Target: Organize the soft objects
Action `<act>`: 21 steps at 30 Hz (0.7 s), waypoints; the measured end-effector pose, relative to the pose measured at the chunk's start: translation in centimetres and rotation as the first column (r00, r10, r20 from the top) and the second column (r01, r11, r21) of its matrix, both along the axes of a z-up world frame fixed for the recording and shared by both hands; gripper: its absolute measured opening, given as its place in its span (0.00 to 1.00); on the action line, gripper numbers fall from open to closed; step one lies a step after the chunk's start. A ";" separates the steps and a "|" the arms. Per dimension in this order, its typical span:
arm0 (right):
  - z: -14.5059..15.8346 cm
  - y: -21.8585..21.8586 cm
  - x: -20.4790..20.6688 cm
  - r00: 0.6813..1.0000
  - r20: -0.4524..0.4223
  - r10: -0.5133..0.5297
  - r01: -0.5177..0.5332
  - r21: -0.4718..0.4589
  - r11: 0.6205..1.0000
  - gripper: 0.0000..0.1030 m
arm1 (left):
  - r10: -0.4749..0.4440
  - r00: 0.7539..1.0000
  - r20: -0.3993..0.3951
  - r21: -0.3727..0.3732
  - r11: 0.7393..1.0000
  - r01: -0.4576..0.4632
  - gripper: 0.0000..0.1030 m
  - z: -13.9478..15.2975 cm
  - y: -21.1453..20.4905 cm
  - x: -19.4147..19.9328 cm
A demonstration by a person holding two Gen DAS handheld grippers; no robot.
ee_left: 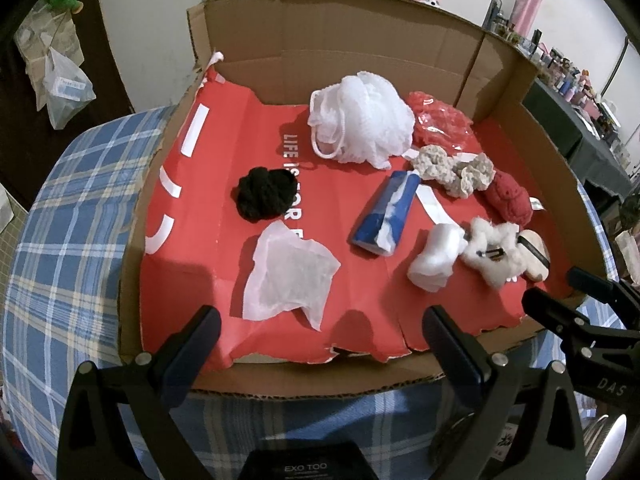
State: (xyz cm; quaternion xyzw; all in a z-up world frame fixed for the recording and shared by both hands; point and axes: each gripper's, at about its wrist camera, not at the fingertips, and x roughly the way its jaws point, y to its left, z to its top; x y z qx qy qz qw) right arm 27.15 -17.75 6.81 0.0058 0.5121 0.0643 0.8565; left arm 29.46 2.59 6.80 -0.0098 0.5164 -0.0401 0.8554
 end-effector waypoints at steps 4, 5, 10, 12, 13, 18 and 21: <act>0.0 0.0 0.0 1.000 0.001 -0.001 0.001 0.000 1.000 0.87 | 0.001 1.000 0.000 -0.002 1.000 -0.001 1.00 -0.1 -0.1 0.0; 0.0 0.0 0.0 1.000 0.001 -0.002 0.002 0.001 1.000 0.87 | 0.001 1.000 0.000 0.000 1.000 -0.001 1.00 -0.1 -0.1 0.0; -0.1 0.0 0.0 1.000 0.002 0.000 0.000 0.000 1.000 0.87 | 0.003 1.000 0.003 0.003 1.000 -0.003 1.00 -0.1 0.0 0.0; 0.0 -0.1 0.0 1.000 0.002 0.000 0.000 0.000 1.000 0.87 | 0.000 1.000 0.003 0.003 1.000 0.000 1.00 -0.1 0.0 0.0; 0.0 0.0 0.0 1.000 0.002 0.000 0.000 0.000 1.000 0.87 | -0.001 1.000 0.003 0.004 1.000 0.001 1.00 -0.1 0.0 -0.1; 0.0 0.0 0.0 1.000 0.003 0.003 -0.003 -0.003 1.000 0.87 | -0.004 1.000 0.002 0.005 1.000 0.004 0.99 -0.1 -0.1 0.0; 0.0 -0.1 0.1 1.000 0.005 0.004 -0.004 -0.003 1.000 0.87 | -0.003 1.000 0.002 0.005 1.000 0.003 0.99 -0.1 -0.1 -0.1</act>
